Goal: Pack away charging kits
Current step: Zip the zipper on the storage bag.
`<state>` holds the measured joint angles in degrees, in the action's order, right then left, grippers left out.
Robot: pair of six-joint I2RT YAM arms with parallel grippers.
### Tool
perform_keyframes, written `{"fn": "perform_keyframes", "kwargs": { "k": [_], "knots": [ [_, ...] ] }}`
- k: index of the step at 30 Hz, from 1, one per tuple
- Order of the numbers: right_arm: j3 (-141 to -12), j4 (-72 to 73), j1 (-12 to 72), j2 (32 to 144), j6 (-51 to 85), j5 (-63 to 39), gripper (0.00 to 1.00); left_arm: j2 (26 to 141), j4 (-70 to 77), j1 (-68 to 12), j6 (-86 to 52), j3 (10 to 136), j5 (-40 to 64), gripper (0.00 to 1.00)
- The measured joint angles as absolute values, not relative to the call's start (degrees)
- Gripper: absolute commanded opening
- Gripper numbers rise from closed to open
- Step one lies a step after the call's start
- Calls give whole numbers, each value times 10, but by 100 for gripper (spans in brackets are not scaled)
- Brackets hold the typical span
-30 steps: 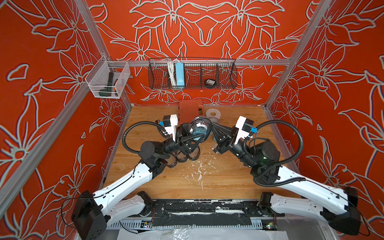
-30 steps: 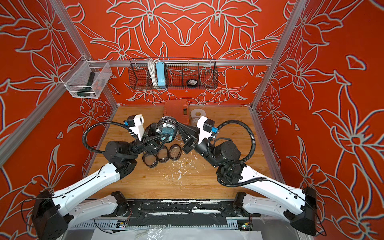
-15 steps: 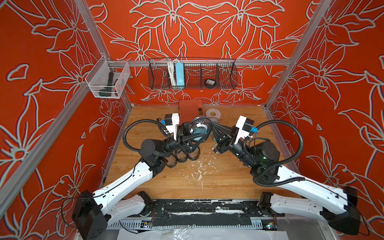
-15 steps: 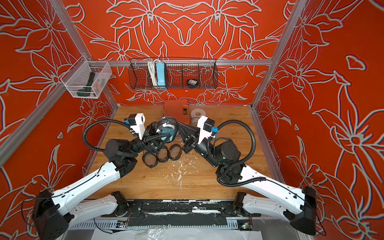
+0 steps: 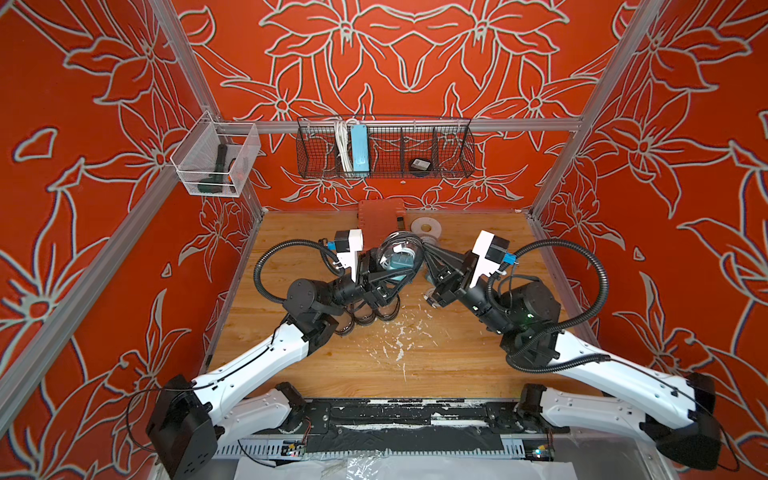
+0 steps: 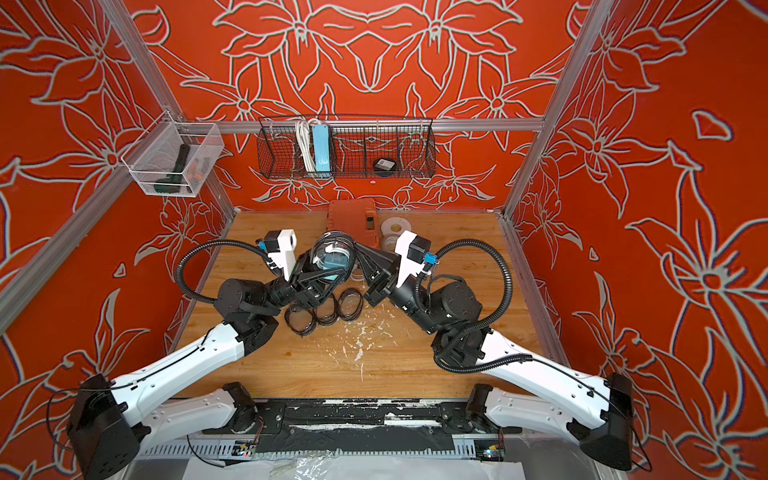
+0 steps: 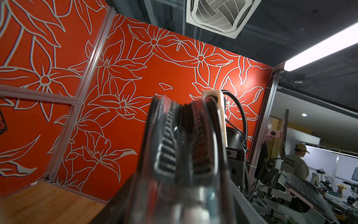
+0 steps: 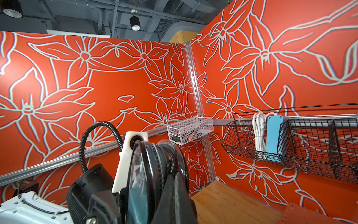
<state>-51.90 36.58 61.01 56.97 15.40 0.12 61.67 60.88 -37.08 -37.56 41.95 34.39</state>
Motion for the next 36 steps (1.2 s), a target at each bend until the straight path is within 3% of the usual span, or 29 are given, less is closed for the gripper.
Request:
{"fn": "perform_keyframes", "kwargs": {
  "k": [10, 14, 28, 36],
  "knots": [
    [-518, 370, 610, 569, 150, 4, 0, 612, 604, -371, -375, 416, 341, 12],
    [-510, 342, 600, 556, 128, 17, 0, 590, 552, -371, -366, 412, 336, 3],
    [-509, 124, 541, 531, -54, -36, 0, 483, 185, -371, -211, 422, 295, 0],
    [-489, 104, 512, 533, -162, -69, 0, 483, 120, -370, -178, 428, 303, 0]
  ]
}}
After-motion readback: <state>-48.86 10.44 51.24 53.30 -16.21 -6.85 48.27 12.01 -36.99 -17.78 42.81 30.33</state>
